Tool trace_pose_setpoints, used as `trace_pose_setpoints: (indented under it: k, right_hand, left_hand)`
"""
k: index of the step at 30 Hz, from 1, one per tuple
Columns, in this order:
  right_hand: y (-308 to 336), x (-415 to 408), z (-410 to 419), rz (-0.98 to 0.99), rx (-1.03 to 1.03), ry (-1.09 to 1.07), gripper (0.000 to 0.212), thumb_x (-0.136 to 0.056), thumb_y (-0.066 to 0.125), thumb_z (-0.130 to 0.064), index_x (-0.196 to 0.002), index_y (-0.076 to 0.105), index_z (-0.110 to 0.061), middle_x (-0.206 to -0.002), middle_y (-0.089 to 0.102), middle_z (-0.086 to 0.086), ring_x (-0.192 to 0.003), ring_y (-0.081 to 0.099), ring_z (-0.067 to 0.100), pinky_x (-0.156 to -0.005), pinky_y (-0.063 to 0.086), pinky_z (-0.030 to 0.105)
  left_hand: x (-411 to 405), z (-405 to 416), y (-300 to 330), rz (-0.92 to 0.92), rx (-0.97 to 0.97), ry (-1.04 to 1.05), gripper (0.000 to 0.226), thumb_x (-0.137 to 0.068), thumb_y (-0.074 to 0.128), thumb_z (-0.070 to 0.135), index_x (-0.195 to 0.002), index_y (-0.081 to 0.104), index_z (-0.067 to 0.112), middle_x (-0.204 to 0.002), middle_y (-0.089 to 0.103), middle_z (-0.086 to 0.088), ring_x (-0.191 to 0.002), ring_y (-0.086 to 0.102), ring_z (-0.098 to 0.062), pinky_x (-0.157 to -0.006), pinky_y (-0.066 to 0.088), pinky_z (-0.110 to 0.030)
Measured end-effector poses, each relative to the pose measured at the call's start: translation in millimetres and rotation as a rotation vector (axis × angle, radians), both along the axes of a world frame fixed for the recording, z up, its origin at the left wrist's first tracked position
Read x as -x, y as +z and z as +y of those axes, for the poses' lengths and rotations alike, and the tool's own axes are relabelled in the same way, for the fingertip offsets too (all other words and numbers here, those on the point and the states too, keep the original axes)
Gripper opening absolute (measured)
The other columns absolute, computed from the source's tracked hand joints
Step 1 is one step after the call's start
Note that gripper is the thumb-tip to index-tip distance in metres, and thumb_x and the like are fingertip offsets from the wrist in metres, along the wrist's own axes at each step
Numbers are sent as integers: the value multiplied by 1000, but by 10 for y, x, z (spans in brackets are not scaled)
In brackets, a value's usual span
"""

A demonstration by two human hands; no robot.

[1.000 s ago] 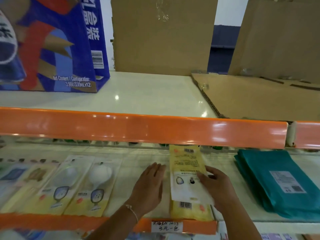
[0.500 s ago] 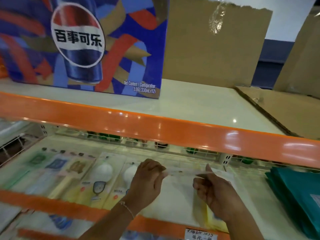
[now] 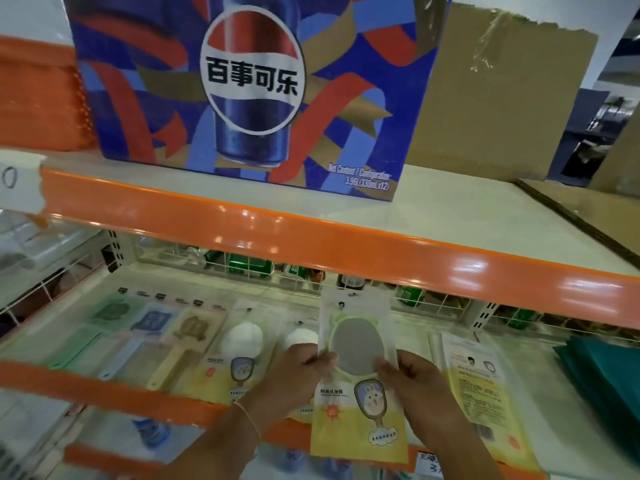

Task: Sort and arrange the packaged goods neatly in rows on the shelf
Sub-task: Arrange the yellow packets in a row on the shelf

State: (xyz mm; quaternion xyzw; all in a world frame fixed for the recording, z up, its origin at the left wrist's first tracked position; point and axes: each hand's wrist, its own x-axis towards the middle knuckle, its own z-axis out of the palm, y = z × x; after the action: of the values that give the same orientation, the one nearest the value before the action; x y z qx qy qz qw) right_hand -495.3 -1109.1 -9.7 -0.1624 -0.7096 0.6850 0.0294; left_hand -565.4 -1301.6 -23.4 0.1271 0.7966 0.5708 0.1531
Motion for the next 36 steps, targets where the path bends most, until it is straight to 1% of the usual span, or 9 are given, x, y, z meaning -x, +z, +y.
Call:
trace_pose_setpoints:
  k: [2,5,10,14,17,22,24,32,36]
  right_hand:
    - [-49,18,-113,-9,-20,-41,12,-89,68,-13,-82,78,-15,-91,71,24,-81,64,37,-75,49,43]
    - [-103,-5,-282,-31,2,-17,12,-90,66,-11,-94,76,-15,-93,75,15,-93,70,34,-89,53,52]
    - [-229,24,-539,-43,-40,-39,16,-87,69,-12,-103,73,-14,-91,76,8,-90,72,29,-82,58,49]
    - [-298,206,-758,-64,-58,-96,8,-87,70,-10,-93,74,-14,-82,77,0,-75,73,13,-56,55,23]
    - [-391,403,-944,-95,-75,-98,13,-86,72,-12,-98,73,-7,-84,77,6,-79,73,23,-66,60,35]
    - [-520,738,-1265,-108,-153,-120,20,-84,74,-18,-102,70,-12,-90,75,5,-81,72,21,-75,60,43]
    - [-566,850,-1390,-120,-157,-119,24,-84,74,-20,-106,69,-14,-93,74,3,-84,71,20,-76,60,44]
    - [-778,1153,-1688,-137,-208,-109,44,-85,71,-29,-121,60,-7,-111,67,11,-97,65,26,-66,53,29]
    - [-778,1211,-1732,-153,-258,-110,44,-85,71,-32,-121,58,-11,-112,67,9,-94,66,24,-67,56,33]
  left_hand:
    - [-7,-83,-8,-8,23,-25,46,-95,58,28,-57,33,19,-40,27,13,-41,28,-1,-43,25,-17]
    - [-3,-201,-50,-44,5,-52,46,-97,56,26,-58,31,20,-43,29,13,-38,26,2,-43,25,-17]
    - [50,-427,-74,-72,35,-4,47,-95,56,36,-52,41,22,-49,31,10,-43,31,-4,-47,27,-21]
    - [155,-753,-99,154,96,159,25,-96,51,32,-76,61,22,-61,56,7,-54,51,-3,-55,42,-21]
    - [282,-1095,-268,503,322,326,29,-95,40,32,-95,65,17,-81,63,4,-70,58,-11,-61,48,-29]
    - [436,-1545,-627,643,477,373,46,-93,32,27,-117,64,3,-114,64,-13,-109,58,-31,-91,51,-46]
    - [476,-1676,-704,652,471,392,47,-95,31,28,-120,63,3,-122,62,-12,-119,53,-31,-99,46,-49]
    - [472,-1895,-800,749,363,410,48,-98,37,36,-121,62,3,-128,59,-11,-127,47,-25,-106,38,-41]
    - [480,-1945,-897,737,293,407,51,-100,34,41,-125,60,5,-134,55,-7,-134,41,-23,-110,34,-46]
